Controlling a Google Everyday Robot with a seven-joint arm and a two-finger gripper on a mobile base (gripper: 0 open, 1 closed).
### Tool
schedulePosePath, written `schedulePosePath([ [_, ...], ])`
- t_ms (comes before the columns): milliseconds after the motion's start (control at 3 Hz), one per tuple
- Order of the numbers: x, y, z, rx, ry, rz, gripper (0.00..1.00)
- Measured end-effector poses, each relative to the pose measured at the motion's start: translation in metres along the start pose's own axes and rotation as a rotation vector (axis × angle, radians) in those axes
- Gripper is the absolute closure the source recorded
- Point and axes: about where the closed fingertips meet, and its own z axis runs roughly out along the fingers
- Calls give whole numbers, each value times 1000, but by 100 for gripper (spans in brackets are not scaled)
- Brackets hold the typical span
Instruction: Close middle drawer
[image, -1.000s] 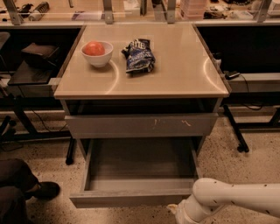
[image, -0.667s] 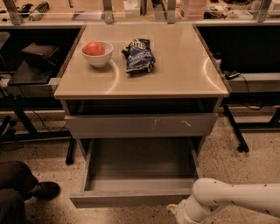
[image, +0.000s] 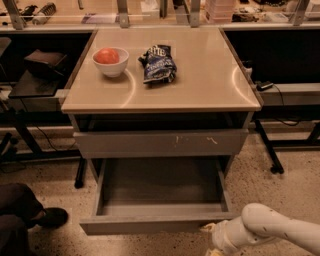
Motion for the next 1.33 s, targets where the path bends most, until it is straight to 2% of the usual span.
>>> schedulePosePath([
  [333, 0, 1, 0, 0, 0, 0, 0],
  [667, -8, -42, -34, 96, -126, 69, 0],
  [1000, -8, -42, -33, 96, -126, 69, 0],
  [1333, -14, -53, -29, 101, -123, 59, 0],
])
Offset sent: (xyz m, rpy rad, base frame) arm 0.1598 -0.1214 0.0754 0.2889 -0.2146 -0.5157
